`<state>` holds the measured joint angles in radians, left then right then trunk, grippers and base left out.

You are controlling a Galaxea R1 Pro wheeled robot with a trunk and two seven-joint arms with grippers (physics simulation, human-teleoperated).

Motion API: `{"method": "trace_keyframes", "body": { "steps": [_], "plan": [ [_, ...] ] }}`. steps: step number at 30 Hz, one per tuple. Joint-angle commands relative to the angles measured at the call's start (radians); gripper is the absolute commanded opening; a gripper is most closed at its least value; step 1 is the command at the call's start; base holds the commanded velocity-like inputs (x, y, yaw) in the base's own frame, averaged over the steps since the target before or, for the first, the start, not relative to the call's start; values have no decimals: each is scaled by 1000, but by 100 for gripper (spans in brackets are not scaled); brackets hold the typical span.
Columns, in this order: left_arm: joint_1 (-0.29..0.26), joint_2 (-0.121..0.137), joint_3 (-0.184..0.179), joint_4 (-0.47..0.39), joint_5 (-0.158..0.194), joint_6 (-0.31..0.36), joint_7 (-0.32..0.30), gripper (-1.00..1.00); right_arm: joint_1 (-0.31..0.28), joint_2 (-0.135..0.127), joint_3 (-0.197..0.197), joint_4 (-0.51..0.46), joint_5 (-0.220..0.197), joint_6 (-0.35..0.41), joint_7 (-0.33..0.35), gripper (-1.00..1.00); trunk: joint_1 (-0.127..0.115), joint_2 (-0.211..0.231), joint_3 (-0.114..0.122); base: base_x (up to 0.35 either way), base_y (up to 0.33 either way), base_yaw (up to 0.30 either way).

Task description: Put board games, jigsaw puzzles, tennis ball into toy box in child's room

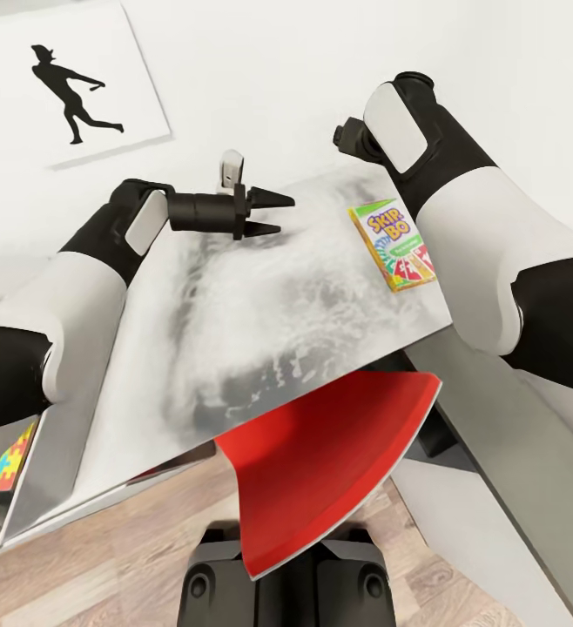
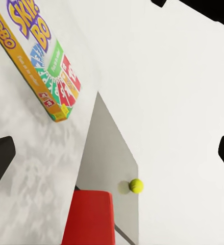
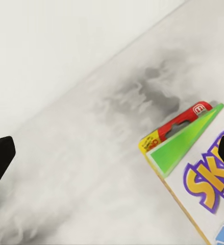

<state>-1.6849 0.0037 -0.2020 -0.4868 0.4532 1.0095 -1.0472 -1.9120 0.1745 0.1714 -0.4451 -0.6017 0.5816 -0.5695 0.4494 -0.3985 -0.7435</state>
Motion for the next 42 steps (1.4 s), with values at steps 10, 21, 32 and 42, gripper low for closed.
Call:
{"method": "trace_keyframes", "body": {
  "steps": [10, 21, 32, 42],
  "plan": [
    [-1, -1, -4, 0, -1, 4, -2, 100, -1, 0, 2, -1, -6, 3, -7, 100, 1, -2, -1, 9, 3, 2],
    [-1, -2, -4, 0, -1, 4, -2, 100, -1, 0, 3, -1, -24, 4, -7, 100, 1, -2, -1, 0, 0, 0],
    [-1, -2, -4, 0, -2, 4, -1, 100, -1, 0, 4, -1, -24, 4, -7, 100, 1, -2, -1, 21, -1, 0],
    [1, -4, -4, 0, -2, 4, -1, 100, -1, 0, 4, -1, -24, 6, -7, 100, 1, -2, -1, 55, -16, 0]
  ]
}}
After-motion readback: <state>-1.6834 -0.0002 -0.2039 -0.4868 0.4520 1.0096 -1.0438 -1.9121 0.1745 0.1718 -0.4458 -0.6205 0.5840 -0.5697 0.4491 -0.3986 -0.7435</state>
